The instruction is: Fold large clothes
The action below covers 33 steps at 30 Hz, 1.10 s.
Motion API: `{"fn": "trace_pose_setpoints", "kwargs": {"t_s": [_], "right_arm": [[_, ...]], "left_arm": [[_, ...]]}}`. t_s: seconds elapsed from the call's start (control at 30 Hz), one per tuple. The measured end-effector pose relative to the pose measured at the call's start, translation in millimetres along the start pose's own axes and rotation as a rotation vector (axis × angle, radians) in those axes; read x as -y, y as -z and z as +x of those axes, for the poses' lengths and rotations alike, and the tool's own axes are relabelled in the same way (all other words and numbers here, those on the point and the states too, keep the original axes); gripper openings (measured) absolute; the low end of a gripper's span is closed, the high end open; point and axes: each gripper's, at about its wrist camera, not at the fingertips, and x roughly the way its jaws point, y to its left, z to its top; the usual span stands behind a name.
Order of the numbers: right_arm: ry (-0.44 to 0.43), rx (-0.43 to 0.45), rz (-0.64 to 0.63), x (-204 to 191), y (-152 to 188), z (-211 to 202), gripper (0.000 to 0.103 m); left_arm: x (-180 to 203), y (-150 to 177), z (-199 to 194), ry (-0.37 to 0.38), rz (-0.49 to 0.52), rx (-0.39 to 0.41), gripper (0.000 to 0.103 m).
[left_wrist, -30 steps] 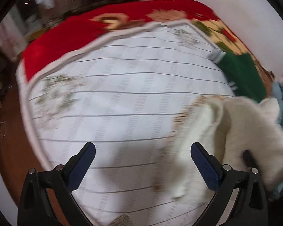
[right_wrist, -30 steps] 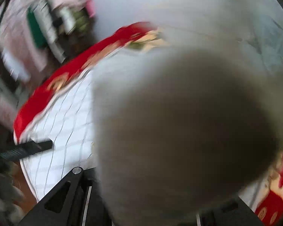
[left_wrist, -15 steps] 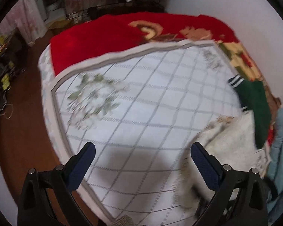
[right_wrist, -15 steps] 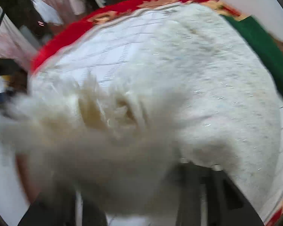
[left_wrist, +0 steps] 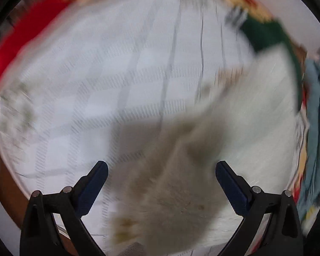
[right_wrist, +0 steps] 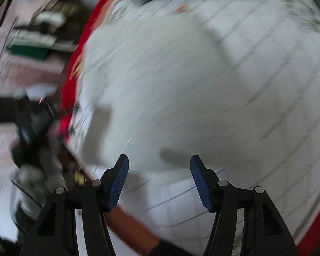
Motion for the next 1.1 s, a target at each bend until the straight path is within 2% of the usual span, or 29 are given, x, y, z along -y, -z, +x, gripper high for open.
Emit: {"fn": "trace_pose_setpoints", "kwargs": {"t_s": [0.03,0.1,0.17,0.2,0.27,0.3,0.37,0.4,0.5,0.6,0.67,0.7,0.73,0.8,0.9,1.03,1.1], "right_arm": [[-0.001,0.015,0.042,13,-10,-3,0.062],[-0.015,0.025,0.109,23,-15,-6,0.062],[-0.04,0.028,0.16,32,-10,-16,0.062],[-0.037,0.025,0.184,35,-2,-20,0.062],[-0.039,-0.004,0.227,45,17,-7,0.062],[-0.056,-0.04,0.258,46,26,8,0.062],[-0.08,-0.106,0.311,50,35,40,0.062],[-0.122,-0.125,0.35,54,43,56,0.062],[-0.188,-0.133,0.413,52,51,89,0.062],[-0.202,-0.136,0.409,46,52,103,0.062],[-0.192,-0.14,0.393,43,52,104,0.062],[-0.197,-0.143,0.388,43,52,104,0.062],[-0.198,-0.148,0.385,42,52,104,0.062],[-0.199,-0.148,0.376,40,50,103,0.062],[-0.205,-0.128,0.364,40,46,98,0.062],[-0.242,-0.107,0.366,38,41,106,0.062],[-0.275,-0.096,0.37,39,42,113,0.062]], "left_arm": [[1,4,15,0.036,0.004,-0.047,0.103],[0,10,21,0.033,-0.023,-0.045,0.1],[5,12,13,0.05,0.007,-0.009,0.077],[8,12,9,0.05,0.027,0.003,0.059],[13,13,1,0.024,0.052,0.027,0.044],[13,12,-1,0.037,0.054,0.027,0.03],[11,12,-5,0.053,0.038,0.029,0.027],[9,12,-7,0.058,0.034,0.031,0.024],[0,15,-30,0.068,-0.002,0.06,0.024],[-17,26,-62,0.07,-0.071,0.1,0.033],[-28,32,-76,0.061,-0.108,0.118,0.053],[-35,36,-80,0.071,-0.131,0.131,0.074],[-43,39,-80,0.086,-0.152,0.137,0.083],[-51,48,-76,0.096,-0.201,0.135,0.083],[-52,64,-55,0.12,-0.289,0.064,0.083],[-54,85,-15,0.264,-0.474,-0.038,0.083],[-52,86,6,0.352,-0.552,-0.064,0.083]]}}
